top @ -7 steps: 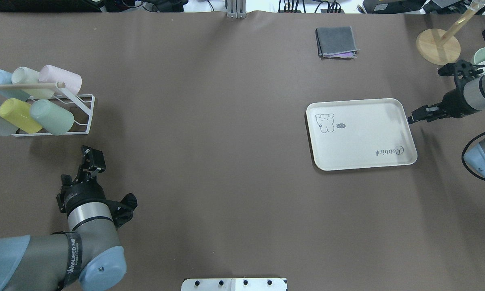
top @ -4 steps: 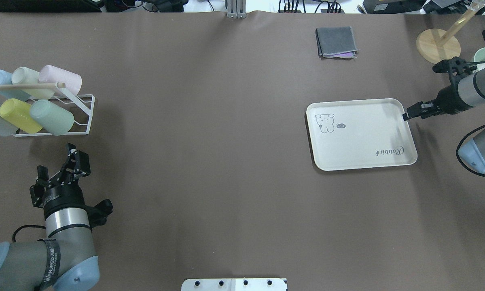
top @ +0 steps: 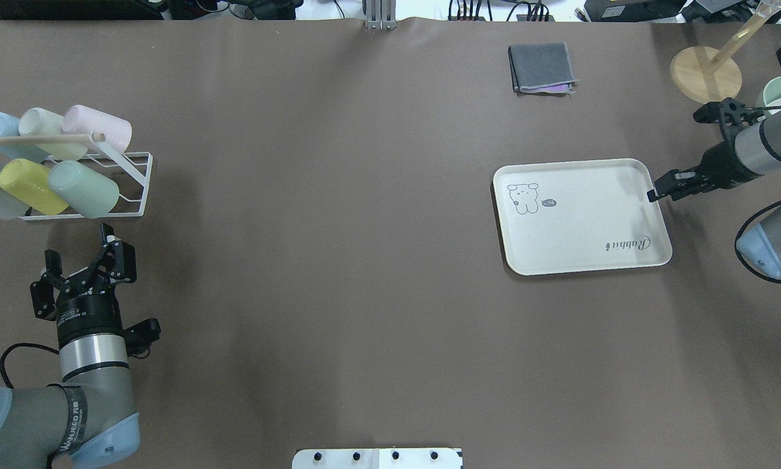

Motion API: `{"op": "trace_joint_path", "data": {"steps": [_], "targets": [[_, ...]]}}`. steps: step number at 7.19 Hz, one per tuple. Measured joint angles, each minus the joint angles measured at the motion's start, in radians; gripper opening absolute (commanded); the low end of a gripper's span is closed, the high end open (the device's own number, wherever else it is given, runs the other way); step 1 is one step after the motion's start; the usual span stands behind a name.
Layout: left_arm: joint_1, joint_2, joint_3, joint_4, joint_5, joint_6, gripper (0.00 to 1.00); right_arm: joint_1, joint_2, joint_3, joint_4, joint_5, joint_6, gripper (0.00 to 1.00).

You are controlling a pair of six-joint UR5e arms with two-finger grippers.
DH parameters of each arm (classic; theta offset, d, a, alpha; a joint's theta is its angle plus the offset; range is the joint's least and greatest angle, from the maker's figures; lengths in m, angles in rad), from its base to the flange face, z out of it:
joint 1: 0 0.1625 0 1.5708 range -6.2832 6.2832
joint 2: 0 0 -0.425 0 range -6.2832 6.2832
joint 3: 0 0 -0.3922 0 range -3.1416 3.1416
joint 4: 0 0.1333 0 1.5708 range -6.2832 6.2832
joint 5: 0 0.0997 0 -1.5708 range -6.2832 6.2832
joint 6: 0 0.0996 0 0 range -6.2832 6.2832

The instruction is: Pick up and place green cup on tray

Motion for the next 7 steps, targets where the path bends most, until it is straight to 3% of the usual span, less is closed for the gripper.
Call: {"op": "trace_joint_path", "data": {"steps": [3,7], "targets": [[-0.004,-0.007,0.064,-0.004,0.026,-0.001,0.97,-0.004,0.003,-0.002,0.000,0.005,0.000,0.42],[-0.051,-0.041,0.144,-0.032,0.060,-0.003,0.97,-0.016,0.012,-0.006,0.000,0.005,0.000,0.38]]}}
